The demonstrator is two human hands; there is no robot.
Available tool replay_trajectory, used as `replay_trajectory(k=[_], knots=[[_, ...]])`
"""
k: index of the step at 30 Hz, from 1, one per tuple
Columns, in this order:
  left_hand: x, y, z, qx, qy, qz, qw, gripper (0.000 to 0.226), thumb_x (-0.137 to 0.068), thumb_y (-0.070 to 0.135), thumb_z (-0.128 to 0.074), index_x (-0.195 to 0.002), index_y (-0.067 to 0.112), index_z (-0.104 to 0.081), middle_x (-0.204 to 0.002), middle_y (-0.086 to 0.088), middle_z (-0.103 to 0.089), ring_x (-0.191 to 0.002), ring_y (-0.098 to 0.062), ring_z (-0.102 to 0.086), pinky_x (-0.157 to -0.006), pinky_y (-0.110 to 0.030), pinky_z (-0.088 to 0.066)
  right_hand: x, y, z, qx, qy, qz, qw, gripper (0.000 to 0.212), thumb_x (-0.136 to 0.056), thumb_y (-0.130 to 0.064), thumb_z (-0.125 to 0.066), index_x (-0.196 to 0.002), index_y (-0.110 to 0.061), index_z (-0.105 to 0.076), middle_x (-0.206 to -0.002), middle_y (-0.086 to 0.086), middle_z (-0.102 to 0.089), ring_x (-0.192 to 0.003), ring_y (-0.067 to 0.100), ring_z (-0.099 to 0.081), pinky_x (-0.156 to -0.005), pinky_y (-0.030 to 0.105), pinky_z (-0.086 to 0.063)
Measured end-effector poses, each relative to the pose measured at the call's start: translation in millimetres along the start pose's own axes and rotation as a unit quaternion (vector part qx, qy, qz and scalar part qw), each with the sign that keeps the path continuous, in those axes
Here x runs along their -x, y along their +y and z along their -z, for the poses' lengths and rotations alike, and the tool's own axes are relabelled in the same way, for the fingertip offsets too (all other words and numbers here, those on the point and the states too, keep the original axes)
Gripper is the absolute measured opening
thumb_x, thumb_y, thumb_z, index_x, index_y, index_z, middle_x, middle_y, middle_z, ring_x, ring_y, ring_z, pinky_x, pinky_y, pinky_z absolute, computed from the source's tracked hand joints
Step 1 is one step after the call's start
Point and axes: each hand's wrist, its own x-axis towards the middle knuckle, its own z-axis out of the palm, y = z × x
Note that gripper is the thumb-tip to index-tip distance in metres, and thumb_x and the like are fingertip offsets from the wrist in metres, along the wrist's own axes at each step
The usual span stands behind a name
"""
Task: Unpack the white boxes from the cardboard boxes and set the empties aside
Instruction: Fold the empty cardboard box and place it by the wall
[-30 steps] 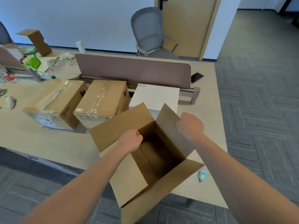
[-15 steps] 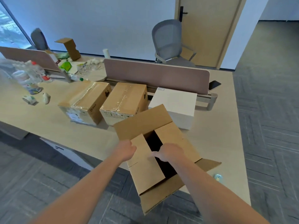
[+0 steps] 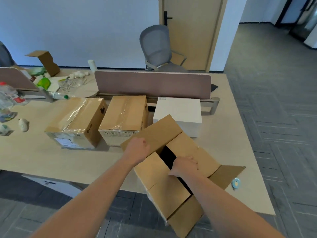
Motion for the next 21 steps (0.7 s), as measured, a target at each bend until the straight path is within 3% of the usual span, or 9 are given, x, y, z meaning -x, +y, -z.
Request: replay_trajectory(k=[3, 8, 12, 15, 17, 21], knots=[[-25, -6, 4, -0.014, 0.003, -0.062, 0.998, 0.026, -0.092, 0.025, -0.049, -0.094, 0.005, -0.064, -0.100, -0.011, -0.062, -0.089, -0.025, -0.059, -0.078, -0.038, -0.053, 13, -7, 10, -0.027, 0.050, -0.001, 0.998, 0.055, -0.076, -0.043, -0.068, -0.121, -0.013, -0.060, -0.127, 0.022, -0.050, -0.111, 0.045, -0.050, -0.089, 0.050, -0.048], [-61, -26, 9, -0.044, -0.060, -0.137, 0.988, 0.020, -0.092, 0.029, -0.046, -0.092, 0.013, -0.058, -0.102, -0.010, -0.057, -0.096, -0.027, -0.057, -0.086, -0.041, -0.052, 49, -16, 14, -0.088, 0.169, -0.044, 0.981, 0.042, -0.094, -0.044, -0.055, -0.123, -0.015, -0.053, -0.124, 0.011, -0.051, -0.113, 0.031, -0.050, -0.088, 0.039, -0.046], [-73, -40, 14, -0.088, -0.083, -0.169, 0.978, 0.029, -0.095, 0.022, -0.046, -0.121, 0.008, -0.048, -0.115, -0.014, -0.057, -0.109, -0.032, -0.054, -0.092, -0.042, -0.048, 84, -15, 0, -0.070, 0.240, -0.116, 0.961, 0.046, -0.098, -0.048, -0.045, -0.128, -0.014, -0.050, -0.133, 0.014, -0.050, -0.122, 0.033, -0.047, -0.099, 0.041, -0.044], [-78, -44, 18, -0.092, -0.097, -0.198, 0.971, 0.037, -0.095, 0.023, -0.048, -0.128, 0.008, -0.047, -0.112, -0.012, -0.061, -0.099, -0.029, -0.059, -0.082, -0.040, -0.053, 109, -10, -17, -0.063, 0.264, -0.184, 0.945, 0.051, -0.101, -0.044, -0.038, -0.141, -0.013, -0.043, -0.155, 0.023, -0.031, -0.146, 0.042, -0.022, -0.119, 0.051, -0.022], [-79, -43, 21, -0.082, -0.121, -0.204, 0.968, 0.038, -0.092, 0.026, -0.045, -0.126, 0.009, -0.050, -0.109, -0.013, -0.063, -0.096, -0.030, -0.061, -0.076, -0.039, -0.053, 122, -5, -25, -0.066, 0.275, -0.230, 0.931, 0.056, -0.100, -0.045, -0.036, -0.146, -0.014, -0.037, -0.161, 0.026, -0.015, -0.149, 0.047, -0.005, -0.121, 0.058, -0.010], [-77, -36, 26, -0.060, -0.149, -0.206, 0.965, 0.034, -0.087, 0.030, -0.045, -0.111, 0.010, -0.058, -0.102, -0.011, -0.063, -0.089, -0.029, -0.061, -0.067, -0.036, -0.051, 138, 0, -37, -0.163, 0.250, -0.302, 0.905, 0.064, -0.098, -0.043, -0.045, -0.151, -0.012, -0.026, -0.160, 0.032, -0.003, -0.146, 0.052, -0.007, -0.119, 0.059, -0.019]])
